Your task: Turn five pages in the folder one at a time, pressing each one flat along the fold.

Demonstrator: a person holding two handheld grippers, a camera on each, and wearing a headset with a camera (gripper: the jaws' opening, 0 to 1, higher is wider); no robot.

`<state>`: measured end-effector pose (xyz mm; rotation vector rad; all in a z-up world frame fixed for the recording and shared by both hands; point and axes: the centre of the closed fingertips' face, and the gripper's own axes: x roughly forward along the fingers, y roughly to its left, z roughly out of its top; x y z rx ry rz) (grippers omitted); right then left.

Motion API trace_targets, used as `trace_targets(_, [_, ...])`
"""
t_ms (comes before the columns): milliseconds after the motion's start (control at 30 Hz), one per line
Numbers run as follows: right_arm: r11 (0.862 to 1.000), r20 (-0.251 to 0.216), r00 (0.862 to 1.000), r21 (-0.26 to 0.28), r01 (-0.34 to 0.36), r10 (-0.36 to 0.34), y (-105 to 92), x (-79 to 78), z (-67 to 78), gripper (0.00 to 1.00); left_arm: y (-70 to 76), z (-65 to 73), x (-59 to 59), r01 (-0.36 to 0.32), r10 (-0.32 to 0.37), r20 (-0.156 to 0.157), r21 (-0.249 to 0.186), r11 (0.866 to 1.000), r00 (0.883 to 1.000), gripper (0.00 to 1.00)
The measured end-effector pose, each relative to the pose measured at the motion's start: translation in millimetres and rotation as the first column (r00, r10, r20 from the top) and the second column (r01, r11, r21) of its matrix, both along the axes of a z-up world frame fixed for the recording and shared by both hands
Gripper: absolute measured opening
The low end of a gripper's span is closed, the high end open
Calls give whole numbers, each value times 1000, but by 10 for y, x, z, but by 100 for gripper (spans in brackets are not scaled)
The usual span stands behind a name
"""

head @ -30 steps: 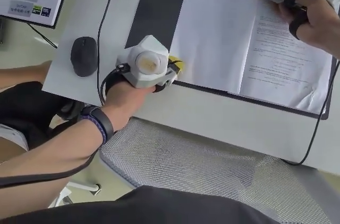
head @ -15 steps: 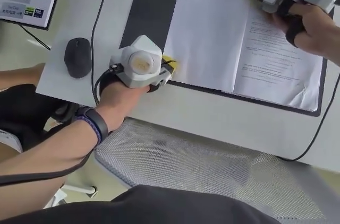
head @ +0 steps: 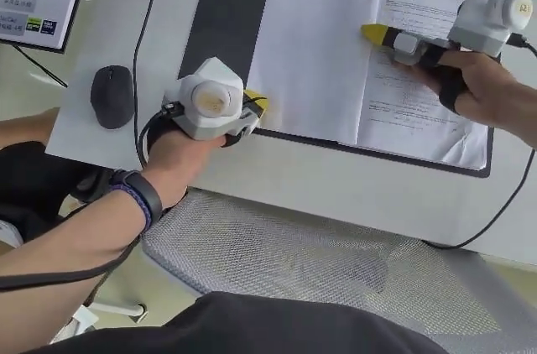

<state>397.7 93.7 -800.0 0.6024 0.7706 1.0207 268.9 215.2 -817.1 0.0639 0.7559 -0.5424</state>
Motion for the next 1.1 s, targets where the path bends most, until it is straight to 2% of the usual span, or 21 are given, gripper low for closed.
trace_targets(333, [996, -4, 996, -8, -94, 94, 90, -764, 39, 0, -6, 20, -13, -9, 9, 3, -12, 1000, 1000, 0])
trace_targets(567, [989, -15, 989, -2, -145, 145, 151, -1180, 84, 0, -2, 22, -8, -2, 2, 3, -10, 1000, 1000, 0])
trace_targets(667, [987, -33, 986, 18, -160, 161, 156, -1360, 97, 0, 1, 18, -2, -4, 4, 3, -9, 1000, 1000, 0])
trace_targets(933, [981, -48, 980, 28, -190, 191, 162, -1640, 119, 0, 2, 27, -3, -8, 8, 6, -9, 1000, 1000, 0])
trace_targets(1100, [980, -43, 979, 21, -198, 198, 147, -1707, 105, 0, 1, 31, -8, -5, 5, 9, -7, 1000, 1000, 0])
